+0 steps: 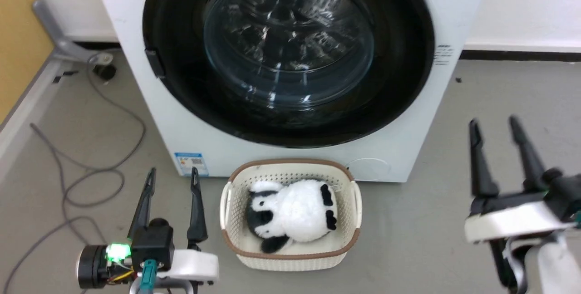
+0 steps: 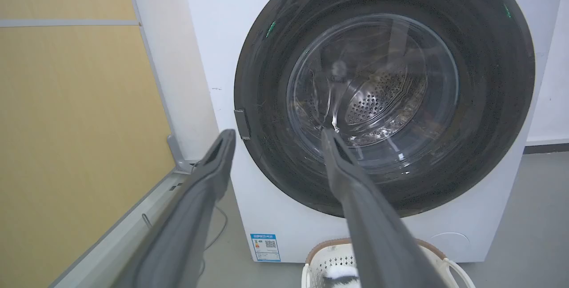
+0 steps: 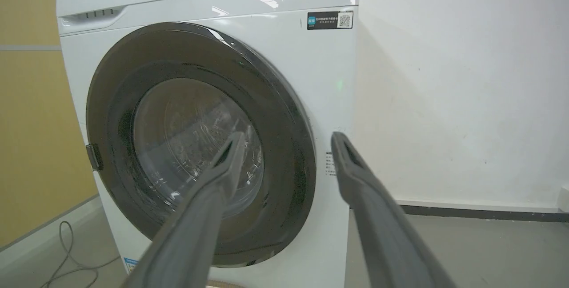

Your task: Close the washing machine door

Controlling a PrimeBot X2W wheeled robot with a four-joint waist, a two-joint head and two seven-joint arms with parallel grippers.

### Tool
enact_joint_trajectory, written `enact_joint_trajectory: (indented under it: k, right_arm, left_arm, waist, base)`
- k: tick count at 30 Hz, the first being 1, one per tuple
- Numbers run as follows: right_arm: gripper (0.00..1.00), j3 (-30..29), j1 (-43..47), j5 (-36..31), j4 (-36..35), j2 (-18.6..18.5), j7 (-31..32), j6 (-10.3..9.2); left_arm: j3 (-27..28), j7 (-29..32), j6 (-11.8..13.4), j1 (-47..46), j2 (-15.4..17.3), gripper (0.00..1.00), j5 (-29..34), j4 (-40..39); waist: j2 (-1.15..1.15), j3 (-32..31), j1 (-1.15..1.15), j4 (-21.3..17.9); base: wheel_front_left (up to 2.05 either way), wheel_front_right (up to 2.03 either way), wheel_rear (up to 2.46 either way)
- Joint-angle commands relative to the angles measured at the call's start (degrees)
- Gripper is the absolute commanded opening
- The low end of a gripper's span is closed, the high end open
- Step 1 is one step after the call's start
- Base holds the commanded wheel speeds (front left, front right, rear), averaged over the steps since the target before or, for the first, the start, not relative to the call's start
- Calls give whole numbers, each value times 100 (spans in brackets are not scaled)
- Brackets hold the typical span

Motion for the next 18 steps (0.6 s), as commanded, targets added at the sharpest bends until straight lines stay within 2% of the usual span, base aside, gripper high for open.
enact_joint_trajectory:
  k: [1,10,11,18]
  right_arm:
    - [100,38,156,18,-49,43,-25,-4]
    - [100,176,824,299,-144,97,-25,-4]
    - [0,168,780,292,-114,63,1,0]
    - [0,172,795,250,-121,63,54,0]
  left_arm:
    - [16,-25,-24,89,15,100,-1,18]
    - [93,-25,-131,210,-8,100,12,80]
    - [75,0,-119,121,-7,0,9,80]
    - [92,57,-166,127,-22,0,8,65]
  waist:
    - [0,-66,1,-76]
    - [0,-137,1,-92]
    - [0,-139,1,-92]
    - [0,-140,1,-74]
  base:
    - [0,0,0]
    - [0,0,0]
    - [0,0,0]
    - [0,0,0]
